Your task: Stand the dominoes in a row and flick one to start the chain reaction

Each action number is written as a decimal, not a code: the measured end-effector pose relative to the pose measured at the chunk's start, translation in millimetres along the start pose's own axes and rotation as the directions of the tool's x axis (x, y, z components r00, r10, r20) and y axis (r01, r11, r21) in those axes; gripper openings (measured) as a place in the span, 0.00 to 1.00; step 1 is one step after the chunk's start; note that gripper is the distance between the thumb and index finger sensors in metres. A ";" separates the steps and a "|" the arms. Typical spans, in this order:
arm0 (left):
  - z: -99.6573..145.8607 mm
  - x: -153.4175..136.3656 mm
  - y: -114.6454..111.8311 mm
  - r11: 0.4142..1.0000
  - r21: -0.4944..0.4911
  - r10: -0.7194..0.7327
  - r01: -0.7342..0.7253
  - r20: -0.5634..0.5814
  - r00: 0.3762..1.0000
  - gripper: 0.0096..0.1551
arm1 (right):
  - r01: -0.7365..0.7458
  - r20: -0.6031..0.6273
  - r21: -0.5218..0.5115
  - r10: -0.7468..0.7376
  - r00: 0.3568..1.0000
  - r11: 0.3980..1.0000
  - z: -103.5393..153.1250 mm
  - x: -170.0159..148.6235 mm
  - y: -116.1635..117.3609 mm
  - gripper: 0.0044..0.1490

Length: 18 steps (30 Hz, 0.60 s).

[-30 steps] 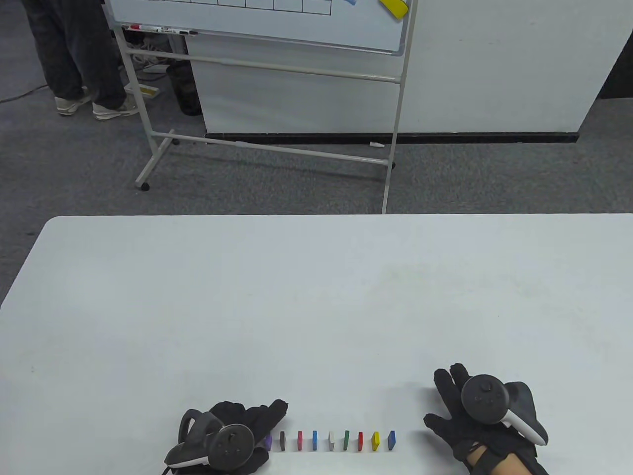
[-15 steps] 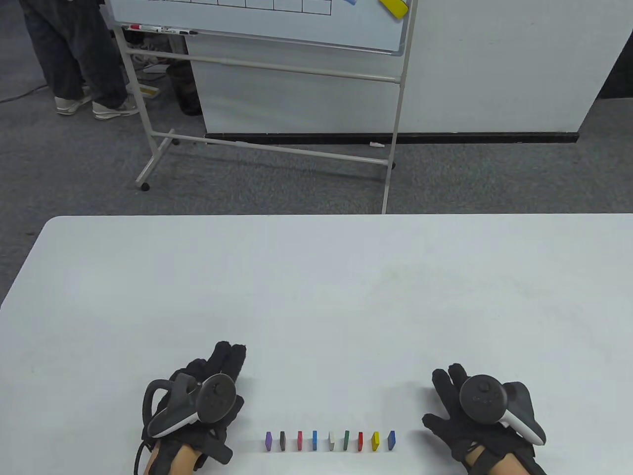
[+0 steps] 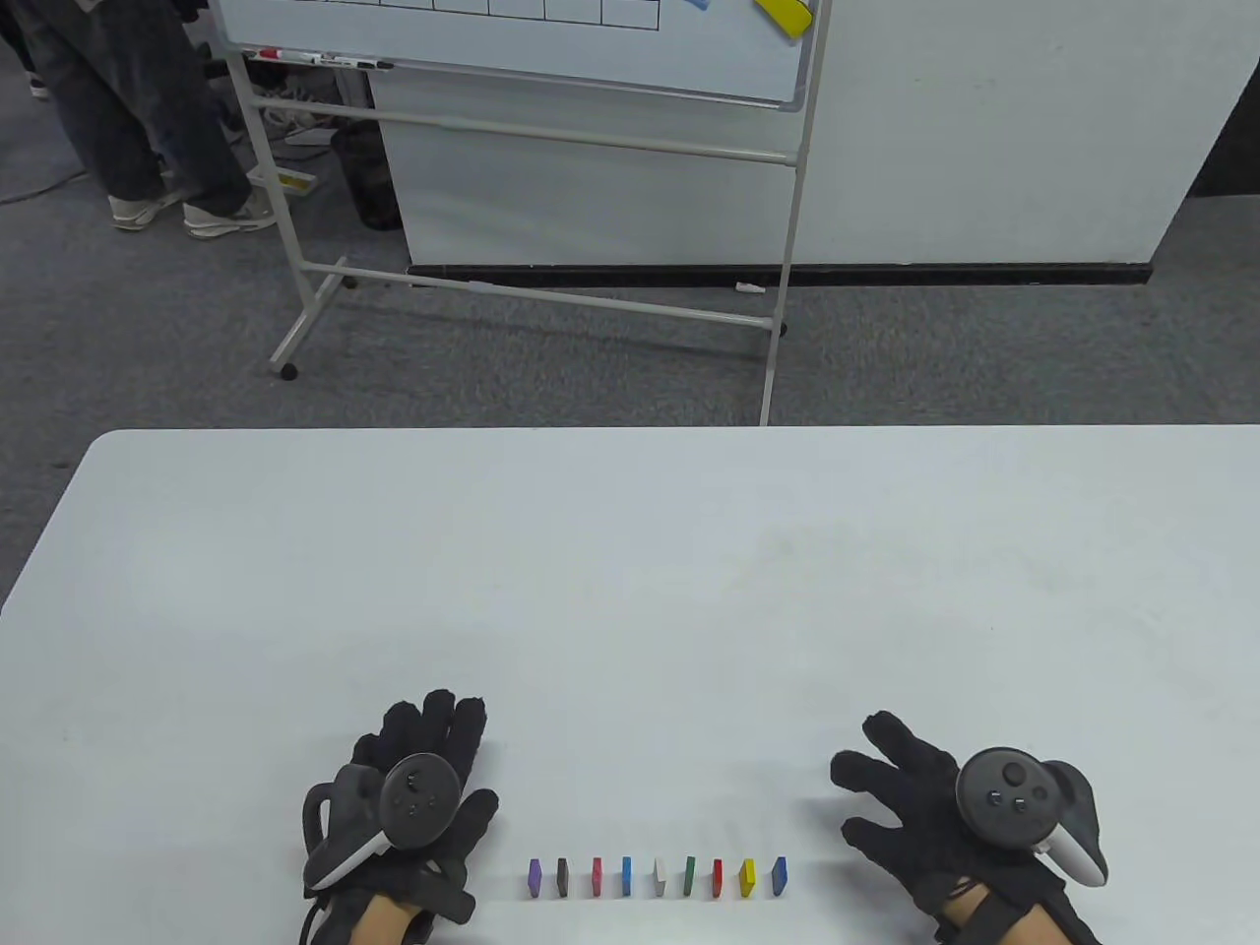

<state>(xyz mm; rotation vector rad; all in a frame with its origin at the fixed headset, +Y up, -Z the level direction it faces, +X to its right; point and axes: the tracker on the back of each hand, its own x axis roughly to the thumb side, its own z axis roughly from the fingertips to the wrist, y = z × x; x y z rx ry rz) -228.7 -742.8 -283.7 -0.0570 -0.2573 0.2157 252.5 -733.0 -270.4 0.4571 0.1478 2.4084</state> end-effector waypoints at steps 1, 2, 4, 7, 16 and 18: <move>0.5 0.3 1.1 1.000 0.007 0.008 -0.008 0.006 1.000 0.51 | -0.028 0.014 0.001 0.028 1.000 1.000 -1.0 -0.6 0.6 0.31; 1.0 0.3 2.2 1.000 0.015 0.021 -0.021 0.018 1.000 0.51 | -0.048 0.024 0.024 0.048 0.999 0.999 -2.9 -1.0 2.7 0.27; 1.5 0.0 4.3 0.999 0.035 0.040 -0.041 0.032 0.999 0.50 | -0.052 0.053 0.125 0.045 0.998 0.991 -6.6 -2.9 10.8 0.24; 1.5 -2.1 4.9 0.999 0.031 0.042 -0.043 0.025 0.999 0.50 | -0.096 0.030 0.196 0.091 0.995 0.976 -11.9 -2.8 26.3 0.20; 3.2 -11.9 5.5 0.999 0.031 0.041 -0.041 -0.005 0.999 0.50 | -0.159 0.067 0.205 0.148 0.987 0.966 -16.9 9.0 43.4 0.17; 3.6 -12.9 5.6 0.999 0.025 0.035 -0.035 -0.010 0.999 0.50 | -0.161 0.067 0.210 0.151 0.986 0.964 -16.7 8.9 44.3 0.17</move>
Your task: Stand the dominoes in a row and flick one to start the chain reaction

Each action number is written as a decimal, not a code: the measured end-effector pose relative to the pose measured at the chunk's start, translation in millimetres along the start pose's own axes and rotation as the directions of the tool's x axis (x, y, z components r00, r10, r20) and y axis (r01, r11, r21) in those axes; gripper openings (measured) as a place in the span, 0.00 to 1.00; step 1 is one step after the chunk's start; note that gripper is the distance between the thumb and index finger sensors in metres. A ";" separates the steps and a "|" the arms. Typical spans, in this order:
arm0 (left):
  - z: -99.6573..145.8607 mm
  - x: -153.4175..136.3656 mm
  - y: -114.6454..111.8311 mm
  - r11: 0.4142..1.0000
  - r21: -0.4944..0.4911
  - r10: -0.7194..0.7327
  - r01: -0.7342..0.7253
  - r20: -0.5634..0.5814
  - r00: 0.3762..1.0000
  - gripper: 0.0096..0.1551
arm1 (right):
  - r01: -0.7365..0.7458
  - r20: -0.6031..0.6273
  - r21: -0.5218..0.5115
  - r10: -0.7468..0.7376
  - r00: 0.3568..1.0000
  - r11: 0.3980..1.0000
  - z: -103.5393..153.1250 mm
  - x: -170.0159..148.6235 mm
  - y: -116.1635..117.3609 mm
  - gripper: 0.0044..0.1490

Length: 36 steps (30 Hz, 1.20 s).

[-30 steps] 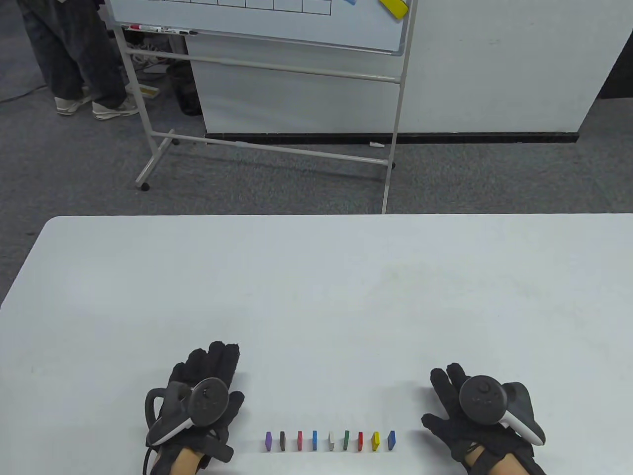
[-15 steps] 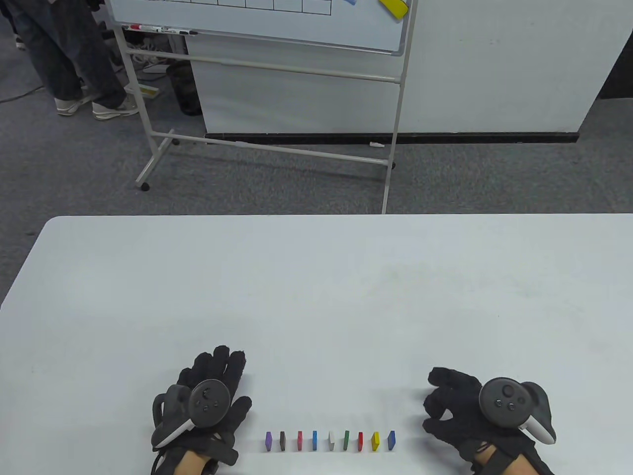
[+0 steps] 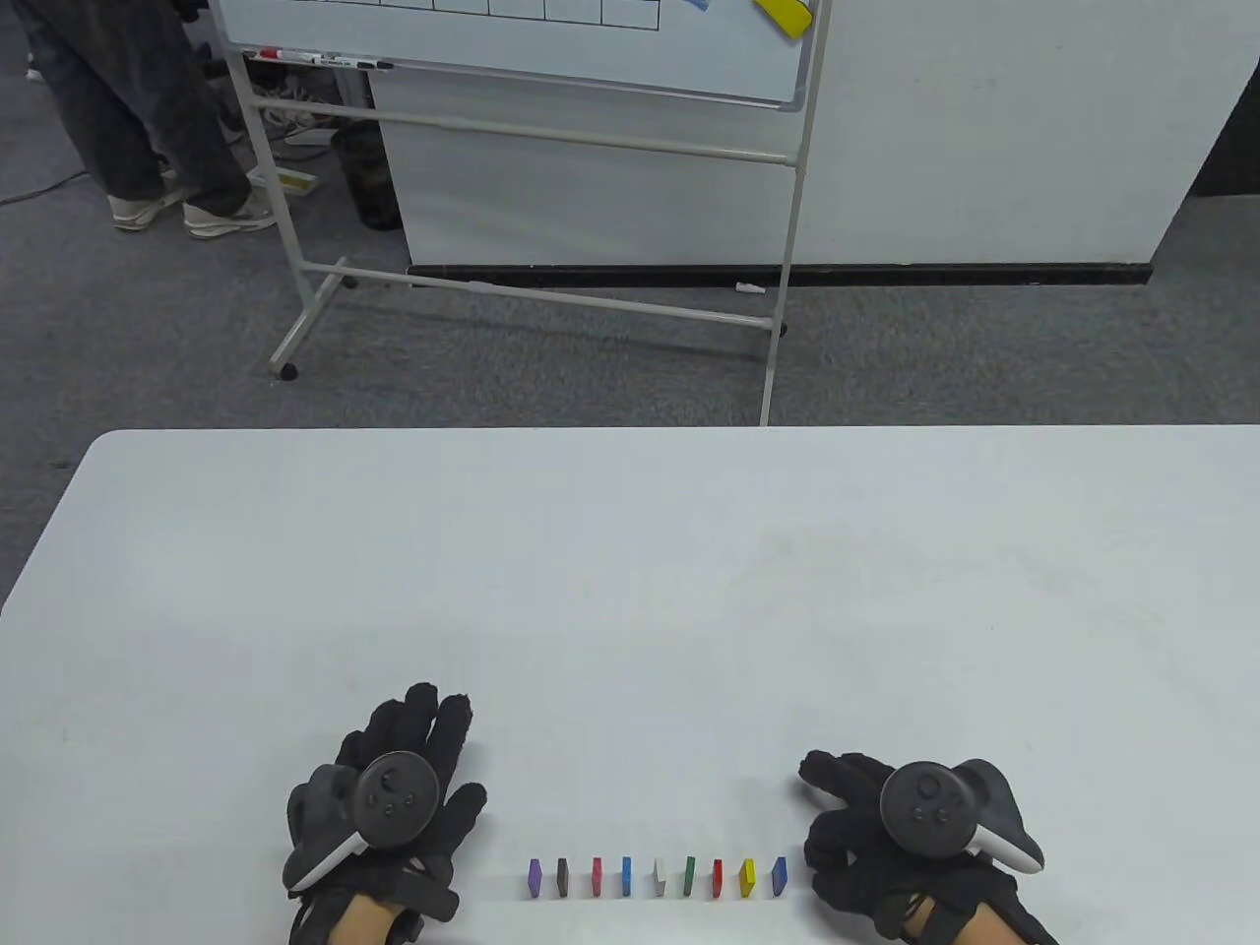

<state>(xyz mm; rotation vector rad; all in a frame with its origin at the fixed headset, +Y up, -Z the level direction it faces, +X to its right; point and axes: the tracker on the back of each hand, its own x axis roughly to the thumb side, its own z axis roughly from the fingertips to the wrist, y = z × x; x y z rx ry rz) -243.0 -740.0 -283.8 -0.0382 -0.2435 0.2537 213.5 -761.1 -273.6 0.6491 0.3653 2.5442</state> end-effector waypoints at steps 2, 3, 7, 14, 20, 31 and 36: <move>0.3 0.0 0.7 1.000 0.007 0.006 -0.006 -0.002 1.000 0.50 | 0.005 -0.004 0.002 -0.005 1.000 1.000 -0.1 0.3 0.4 0.17; 0.3 0.1 0.9 1.000 0.011 0.010 -0.010 -0.002 1.000 0.50 | 0.005 -0.005 0.002 -0.005 1.000 1.000 -0.2 0.1 0.7 0.17; -0.2 1.3 -0.3 1.000 0.007 0.006 -0.006 -0.002 1.000 0.50 | 0.018 0.000 0.000 -0.018 1.000 1.000 -0.5 0.3 0.9 0.17; -1.1 2.7 -2.8 1.000 -0.013 -0.006 0.005 -0.002 1.000 0.50 | 0.020 -0.015 0.042 -0.019 1.000 0.999 -3.4 2.4 5.8 0.17; -1.0 3.7 -3.0 1.000 -0.013 -0.012 0.012 0.005 1.000 0.50 | 0.061 -0.055 0.029 -0.059 0.997 0.998 -4.9 1.9 8.1 0.17; -0.5 4.9 -4.2 1.000 -0.025 -0.013 0.013 0.006 1.000 0.51 | 0.238 0.048 0.045 -0.240 0.970 0.970 -11.1 18.7 16.7 0.30; 1.0 6.2 -5.5 0.999 -0.038 -0.025 0.026 0.015 1.000 0.51 | 0.268 0.105 -0.103 -0.258 0.960 0.958 -5.0 25.0 3.8 0.30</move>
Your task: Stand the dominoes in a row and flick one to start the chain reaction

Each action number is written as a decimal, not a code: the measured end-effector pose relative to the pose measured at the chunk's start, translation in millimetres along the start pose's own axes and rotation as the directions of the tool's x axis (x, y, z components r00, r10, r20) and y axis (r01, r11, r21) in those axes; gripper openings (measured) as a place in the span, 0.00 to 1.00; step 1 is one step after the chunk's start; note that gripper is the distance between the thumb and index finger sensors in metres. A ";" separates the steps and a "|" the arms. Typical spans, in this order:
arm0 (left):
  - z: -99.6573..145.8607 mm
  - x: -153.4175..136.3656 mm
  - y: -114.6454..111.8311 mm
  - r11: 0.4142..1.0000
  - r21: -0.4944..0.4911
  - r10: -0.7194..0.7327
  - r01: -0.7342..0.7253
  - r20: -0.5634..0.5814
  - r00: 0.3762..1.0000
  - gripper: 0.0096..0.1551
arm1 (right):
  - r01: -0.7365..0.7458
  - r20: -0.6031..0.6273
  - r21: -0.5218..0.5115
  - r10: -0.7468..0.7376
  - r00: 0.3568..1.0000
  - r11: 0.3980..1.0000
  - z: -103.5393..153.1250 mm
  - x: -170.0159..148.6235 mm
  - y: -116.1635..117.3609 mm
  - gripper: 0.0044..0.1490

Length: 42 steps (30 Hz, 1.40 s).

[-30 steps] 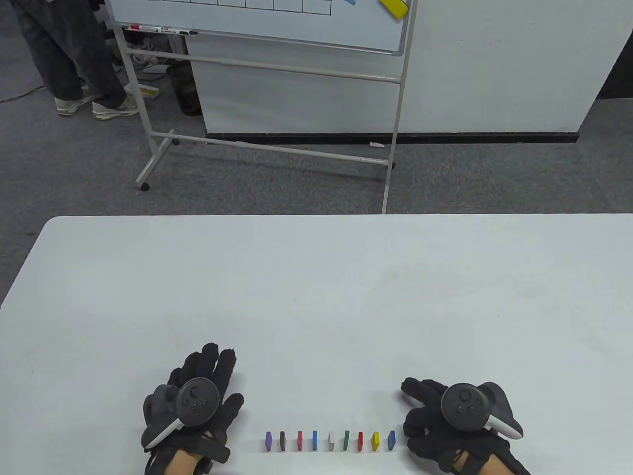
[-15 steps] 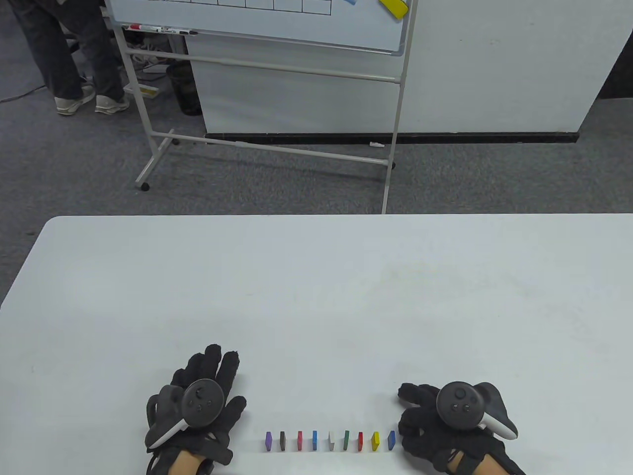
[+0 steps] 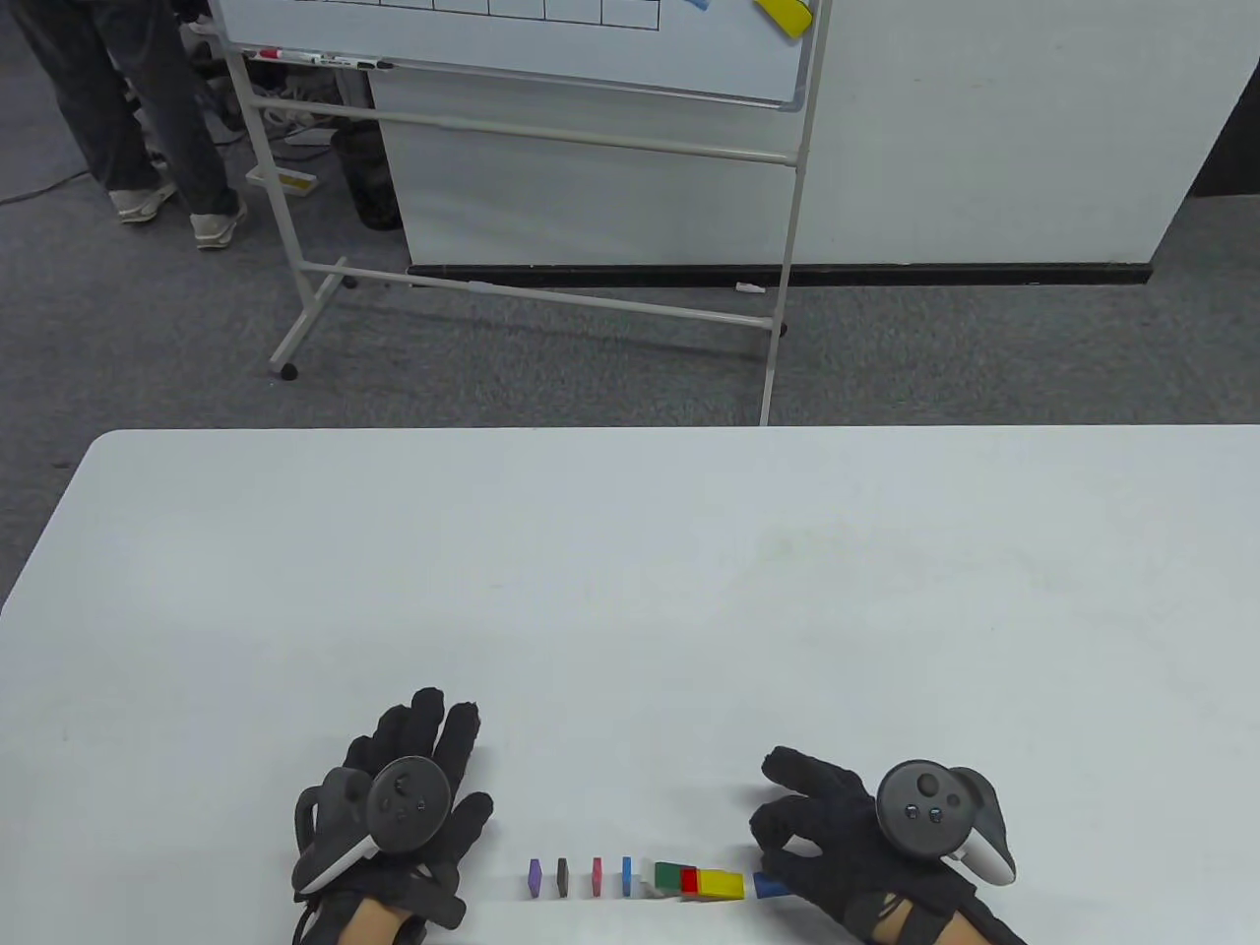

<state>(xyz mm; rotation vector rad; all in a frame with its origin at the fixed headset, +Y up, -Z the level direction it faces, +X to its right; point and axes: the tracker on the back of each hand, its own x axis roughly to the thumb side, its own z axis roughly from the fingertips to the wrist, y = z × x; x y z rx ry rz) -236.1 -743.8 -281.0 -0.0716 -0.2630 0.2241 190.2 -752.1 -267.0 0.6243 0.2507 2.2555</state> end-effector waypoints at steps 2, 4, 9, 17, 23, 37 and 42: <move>0.1 0.6 -0.5 1.000 -0.005 0.007 -0.007 0.003 1.000 0.51 | -0.030 -0.010 -0.006 0.030 1.000 1.000 2.8 -1.9 -2.2 0.31; -0.6 2.2 -1.0 1.000 -0.007 0.017 -0.017 0.006 1.000 0.51 | -0.125 -0.035 -0.008 0.124 0.992 0.992 5.1 -5.0 -5.2 0.33; -2.6 11.0 -2.7 1.000 -0.015 0.010 -0.009 0.028 1.000 0.51 | -0.285 -0.100 -0.050 0.280 0.955 0.957 8.7 -9.0 -14.3 0.48; -5.0 20.4 -6.1 1.000 -0.018 -0.009 0.010 0.033 0.999 0.51 | -0.394 -0.193 -0.106 0.370 0.909 0.913 12.3 -7.1 -21.7 0.55; -6.4 19.5 -6.5 1.000 -0.029 -0.010 0.010 0.025 1.000 0.50 | -0.449 -0.269 -0.105 0.409 0.872 0.887 14.0 -7.3 -26.0 0.56; -9.2 11.1 -4.0 0.999 -0.050 -0.018 0.017 -0.010 1.000 0.50 | -0.480 -0.336 -0.064 0.434 0.836 0.875 15.0 -13.3 -28.5 0.56; -9.2 11.8 -0.6 0.999 -0.033 -0.016 0.016 -0.010 1.000 0.50 | -0.496 -0.348 -0.044 0.452 0.821 0.867 14.5 -13.4 -27.3 0.56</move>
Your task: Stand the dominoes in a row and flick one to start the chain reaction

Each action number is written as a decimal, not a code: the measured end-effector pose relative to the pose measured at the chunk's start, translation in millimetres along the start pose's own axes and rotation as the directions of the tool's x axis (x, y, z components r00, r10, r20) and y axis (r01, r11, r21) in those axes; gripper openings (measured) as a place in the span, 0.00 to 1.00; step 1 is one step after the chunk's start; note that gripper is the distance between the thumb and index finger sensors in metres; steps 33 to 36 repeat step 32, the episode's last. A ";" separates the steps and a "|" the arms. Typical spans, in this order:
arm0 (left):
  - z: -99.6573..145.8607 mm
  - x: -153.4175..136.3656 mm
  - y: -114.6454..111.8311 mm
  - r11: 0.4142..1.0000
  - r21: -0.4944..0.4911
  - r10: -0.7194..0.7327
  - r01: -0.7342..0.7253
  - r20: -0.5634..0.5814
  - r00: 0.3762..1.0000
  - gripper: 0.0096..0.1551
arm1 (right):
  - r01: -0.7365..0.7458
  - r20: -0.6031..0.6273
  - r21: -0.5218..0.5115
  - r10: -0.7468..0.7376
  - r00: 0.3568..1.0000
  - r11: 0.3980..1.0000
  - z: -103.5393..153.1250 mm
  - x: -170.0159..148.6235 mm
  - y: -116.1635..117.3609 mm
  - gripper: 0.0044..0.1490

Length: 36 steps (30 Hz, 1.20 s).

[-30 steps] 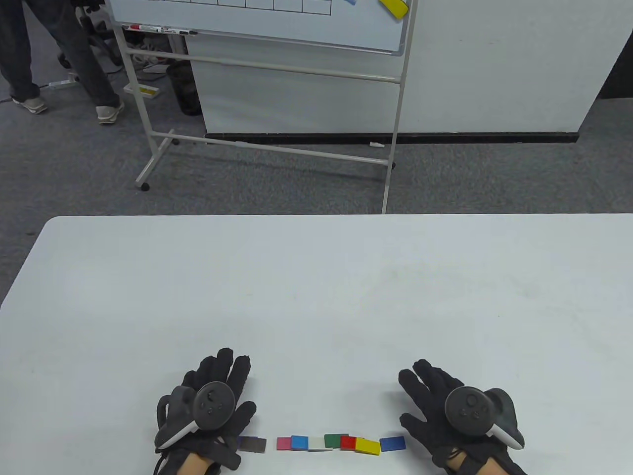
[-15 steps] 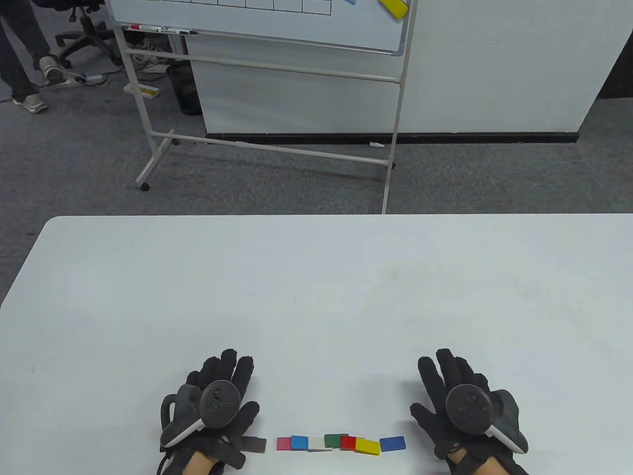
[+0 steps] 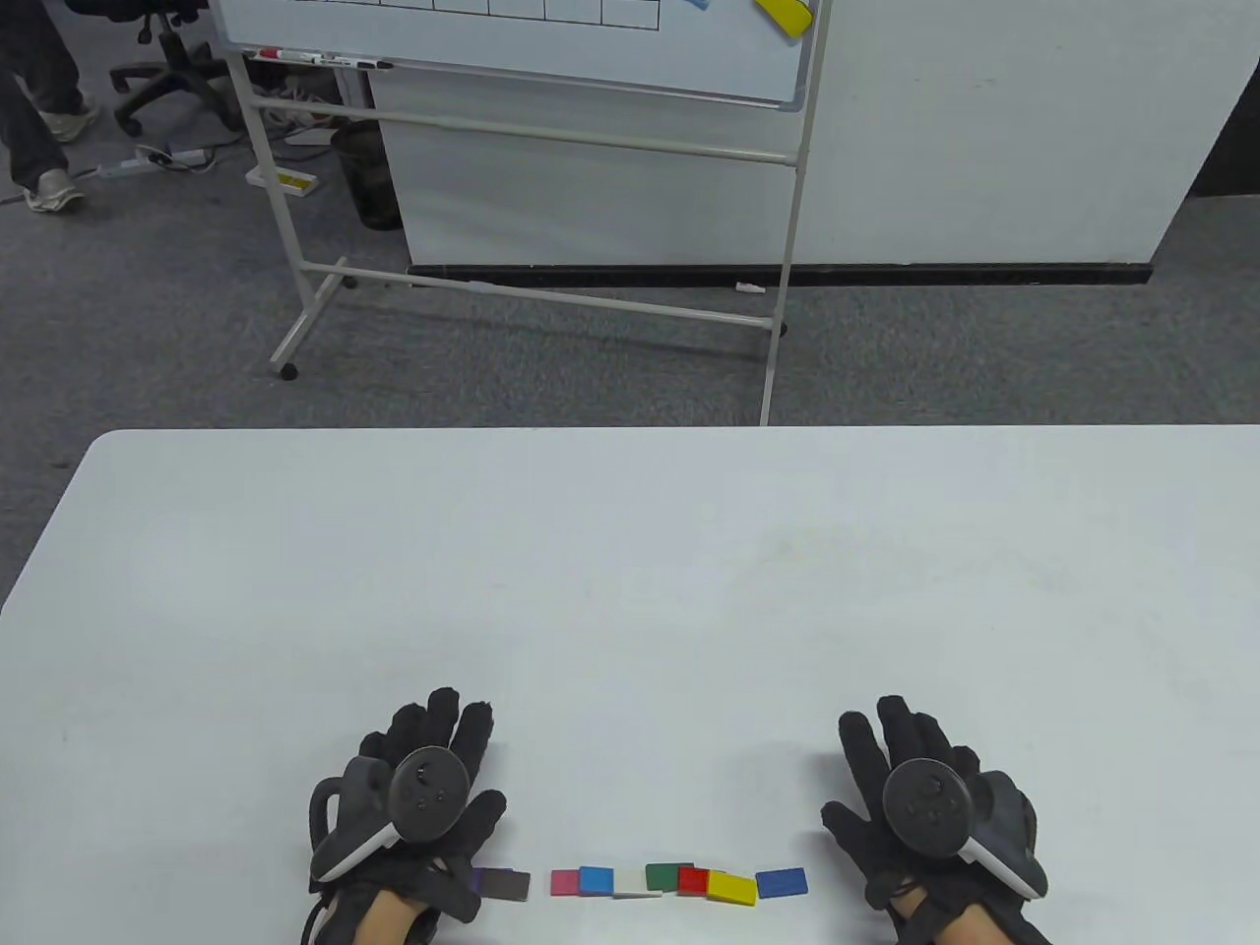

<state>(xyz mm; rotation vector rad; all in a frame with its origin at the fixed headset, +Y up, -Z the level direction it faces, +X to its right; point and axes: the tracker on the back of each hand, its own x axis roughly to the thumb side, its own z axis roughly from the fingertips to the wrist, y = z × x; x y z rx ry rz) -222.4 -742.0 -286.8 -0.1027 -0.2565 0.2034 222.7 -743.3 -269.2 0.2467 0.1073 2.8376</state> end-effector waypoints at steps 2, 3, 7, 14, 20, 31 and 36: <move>0.3 0.9 0.3 1.000 0.000 0.002 -0.002 0.005 1.000 0.50 | -0.001 -0.003 0.016 0.001 1.000 1.000 -0.7 -0.1 1.5 0.56; 0.7 1.7 0.6 1.000 0.000 0.001 -0.001 0.009 1.000 0.50 | 0.002 -0.003 0.021 -0.002 1.000 1.000 -0.9 -0.4 2.5 0.56; 1.8 2.6 0.5 1.000 0.009 0.001 -0.001 0.009 1.000 0.51 | 0.001 -0.005 0.039 -0.001 1.000 0.999 -2.9 -1.6 5.8 0.56; 4.6 7.0 2.1 0.999 0.028 -0.032 0.032 -0.002 0.999 0.51 | 0.014 0.035 0.007 -0.014 0.999 1.000 1.4 3.5 -0.8 0.57; 1.4 7.7 -7.1 0.999 -0.021 -0.048 0.048 -0.006 0.999 0.51 | 0.025 0.043 0.008 -0.025 0.999 1.000 1.5 5.6 -2.4 0.56; 2.1 5.9 -7.4 0.999 -0.018 -0.039 0.039 -0.007 0.999 0.51 | 0.011 0.037 0.036 -0.013 0.999 0.999 -1.1 7.0 3.5 0.56; 1.9 5.2 -8.0 0.999 -0.025 -0.040 0.040 -0.009 0.999 0.51 | 0.010 0.034 0.041 -0.011 0.999 0.999 -1.2 6.7 3.8 0.56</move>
